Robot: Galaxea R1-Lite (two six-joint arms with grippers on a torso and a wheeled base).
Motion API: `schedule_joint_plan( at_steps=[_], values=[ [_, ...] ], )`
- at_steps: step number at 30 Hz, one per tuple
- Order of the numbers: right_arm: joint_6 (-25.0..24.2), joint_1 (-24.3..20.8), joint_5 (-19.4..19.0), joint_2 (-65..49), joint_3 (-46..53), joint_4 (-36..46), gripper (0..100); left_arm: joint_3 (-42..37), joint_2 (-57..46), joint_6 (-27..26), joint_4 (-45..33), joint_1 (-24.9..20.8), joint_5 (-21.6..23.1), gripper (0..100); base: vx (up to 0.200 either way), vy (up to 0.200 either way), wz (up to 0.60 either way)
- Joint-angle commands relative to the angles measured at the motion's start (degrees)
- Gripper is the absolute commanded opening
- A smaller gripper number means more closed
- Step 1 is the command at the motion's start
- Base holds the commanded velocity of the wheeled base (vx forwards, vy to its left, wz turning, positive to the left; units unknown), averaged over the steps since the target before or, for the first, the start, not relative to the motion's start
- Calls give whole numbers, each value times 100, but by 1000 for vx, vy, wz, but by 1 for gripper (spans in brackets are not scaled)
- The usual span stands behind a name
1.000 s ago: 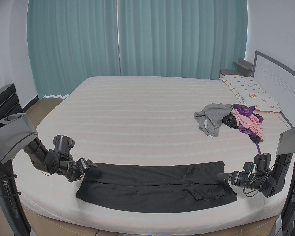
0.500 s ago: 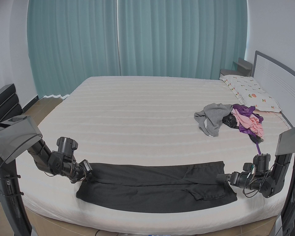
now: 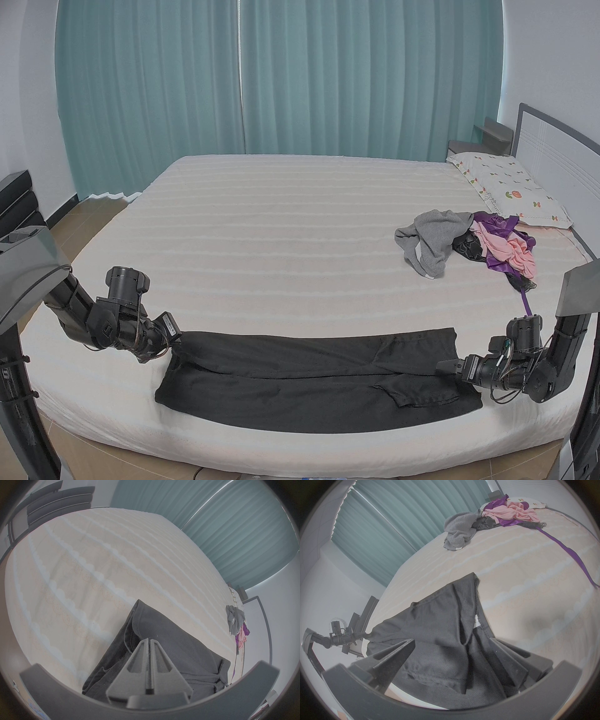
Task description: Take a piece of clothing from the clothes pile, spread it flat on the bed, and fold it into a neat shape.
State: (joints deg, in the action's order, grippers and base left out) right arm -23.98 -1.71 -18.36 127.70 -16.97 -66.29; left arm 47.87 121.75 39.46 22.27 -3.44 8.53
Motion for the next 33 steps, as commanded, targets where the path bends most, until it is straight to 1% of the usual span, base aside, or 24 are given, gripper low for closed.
schedule_joint_plan(
  at_steps=[1,4,8,12,13,28,30,33],
  values=[
    [-142,-128,140,36,-105,20,100,3,-107,0,5,1,-1,0,0,0,0],
    [-274,-198,228,124,-202,29,100,3,-99,0,5,1,-1,0,0,0,0],
    [-459,-251,245,124,-325,55,100,12,-63,-17,-4,1,-1,0,0,0,0],
    [-494,-260,307,133,-368,55,100,20,-55,-26,5,27,-1,0,0,0,0],
    [-494,-260,307,141,-377,55,0,20,-55,-17,5,36,-1,0,0,0,0],
    [-520,-225,324,80,-448,99,0,3,-90,-17,5,36,-1,0,0,0,0],
    [-590,-190,324,36,-509,90,0,20,-81,0,23,36,-1,0,0,0,0],
    [-951,-155,324,-69,-808,108,0,64,-99,27,58,54,-1,0,0,0,0]
  ],
)
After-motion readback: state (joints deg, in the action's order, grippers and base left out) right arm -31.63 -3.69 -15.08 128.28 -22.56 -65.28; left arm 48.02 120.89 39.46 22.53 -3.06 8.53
